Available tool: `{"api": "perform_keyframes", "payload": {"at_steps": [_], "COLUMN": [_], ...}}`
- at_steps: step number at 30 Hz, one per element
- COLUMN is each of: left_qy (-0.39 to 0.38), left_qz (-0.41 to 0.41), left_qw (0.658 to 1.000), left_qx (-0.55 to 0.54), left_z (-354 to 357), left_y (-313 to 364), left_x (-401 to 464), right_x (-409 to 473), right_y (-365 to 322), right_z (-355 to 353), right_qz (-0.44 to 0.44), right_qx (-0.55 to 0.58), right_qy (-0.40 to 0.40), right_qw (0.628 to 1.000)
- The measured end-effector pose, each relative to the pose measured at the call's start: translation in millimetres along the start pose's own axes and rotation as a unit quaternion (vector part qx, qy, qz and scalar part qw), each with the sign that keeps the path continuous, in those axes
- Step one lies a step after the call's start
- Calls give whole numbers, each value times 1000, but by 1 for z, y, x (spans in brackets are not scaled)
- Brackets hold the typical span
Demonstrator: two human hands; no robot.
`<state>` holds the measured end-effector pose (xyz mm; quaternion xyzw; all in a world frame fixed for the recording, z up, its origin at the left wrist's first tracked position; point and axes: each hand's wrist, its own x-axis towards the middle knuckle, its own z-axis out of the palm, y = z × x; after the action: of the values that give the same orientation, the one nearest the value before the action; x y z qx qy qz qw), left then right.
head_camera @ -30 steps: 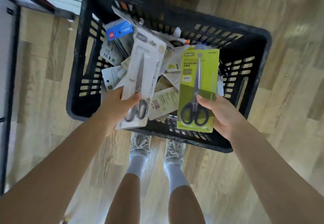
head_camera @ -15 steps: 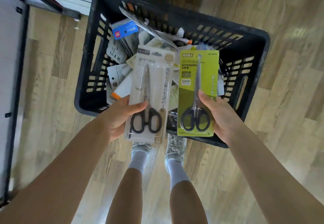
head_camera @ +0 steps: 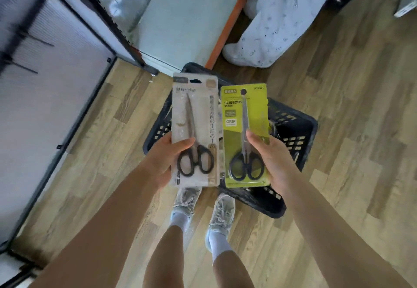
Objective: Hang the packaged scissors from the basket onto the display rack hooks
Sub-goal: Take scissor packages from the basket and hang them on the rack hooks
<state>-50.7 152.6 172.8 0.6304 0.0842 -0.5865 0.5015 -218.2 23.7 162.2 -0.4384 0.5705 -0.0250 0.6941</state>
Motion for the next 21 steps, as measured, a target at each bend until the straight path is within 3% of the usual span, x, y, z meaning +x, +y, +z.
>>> {"api": "perform_keyframes", "payload": {"at_steps": [10,16,21], "left_qy": [112,200,229], "left_qz": [176,275,367], "left_qw": [974,938,897], "left_qx": [-86,-71,-94], "left_z": [-45,-86,-119], "left_y": [87,131,162], "left_x": [-175,-289,-383], "right_x": [-126,-218,-306], "right_y": [-141,-217,-276], "right_z": [89,153,208], "right_qz": [-144,-254,-313], "right_qx": [-72,-113,-118], "right_qy": [-101,-151,-222], "right_qw": [982,949,916]}}
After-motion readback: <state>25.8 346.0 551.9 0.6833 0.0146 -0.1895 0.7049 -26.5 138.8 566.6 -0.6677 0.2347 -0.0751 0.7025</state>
